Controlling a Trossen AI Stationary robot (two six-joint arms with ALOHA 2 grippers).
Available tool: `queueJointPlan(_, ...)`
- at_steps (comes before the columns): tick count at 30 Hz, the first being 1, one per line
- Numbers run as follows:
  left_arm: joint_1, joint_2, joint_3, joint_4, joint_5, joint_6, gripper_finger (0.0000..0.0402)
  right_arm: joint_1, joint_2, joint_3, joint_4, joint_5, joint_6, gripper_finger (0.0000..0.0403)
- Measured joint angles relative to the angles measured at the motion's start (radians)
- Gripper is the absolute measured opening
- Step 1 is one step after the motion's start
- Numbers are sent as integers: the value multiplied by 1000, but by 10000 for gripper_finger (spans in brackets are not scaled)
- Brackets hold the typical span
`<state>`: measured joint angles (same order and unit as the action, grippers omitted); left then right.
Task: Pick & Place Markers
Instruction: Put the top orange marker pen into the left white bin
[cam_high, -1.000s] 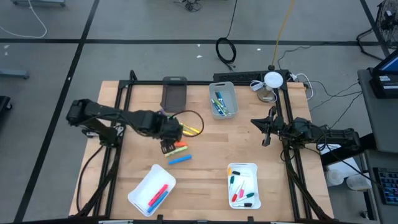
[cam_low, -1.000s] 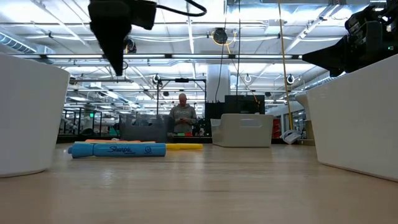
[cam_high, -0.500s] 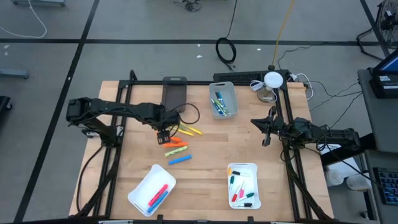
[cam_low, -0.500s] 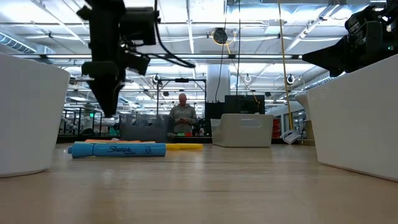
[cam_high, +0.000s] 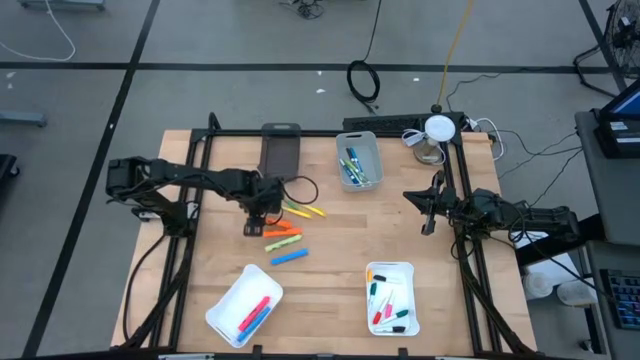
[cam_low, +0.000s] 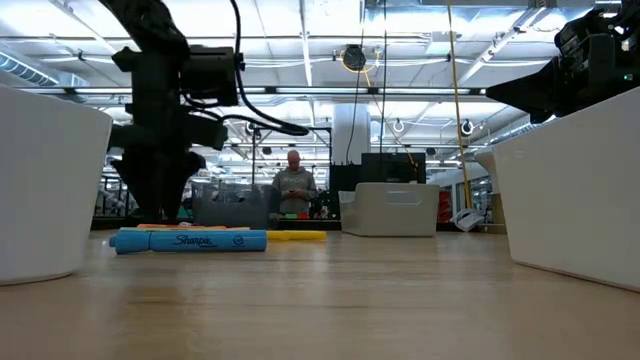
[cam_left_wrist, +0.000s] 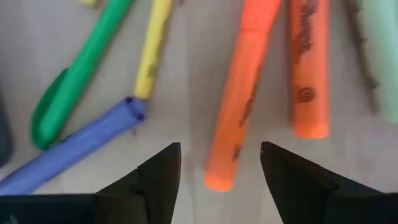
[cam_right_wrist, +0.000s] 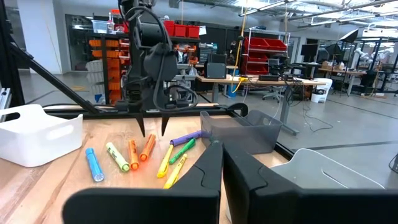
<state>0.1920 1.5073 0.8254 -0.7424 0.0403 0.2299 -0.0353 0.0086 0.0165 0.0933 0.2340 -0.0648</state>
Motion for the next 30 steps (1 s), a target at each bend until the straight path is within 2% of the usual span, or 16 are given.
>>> queueJointPlan(8, -21, 0, 0, 23, 100, -3, 203, 0, 0, 0, 0, 0, 0, 0)
queueJointPlan(18, -30, 38, -15, 79, 8, 7, 179, 0, 0, 0, 0, 0, 0, 0)
queueJointPlan(26, -31, 76, -105, 223, 15, -8, 180, 0, 0, 0, 1, 0, 0, 0)
queueJointPlan(30, -35, 75, -118, 236, 15, -3, 171, 0, 0, 0, 3, 0, 0, 0)
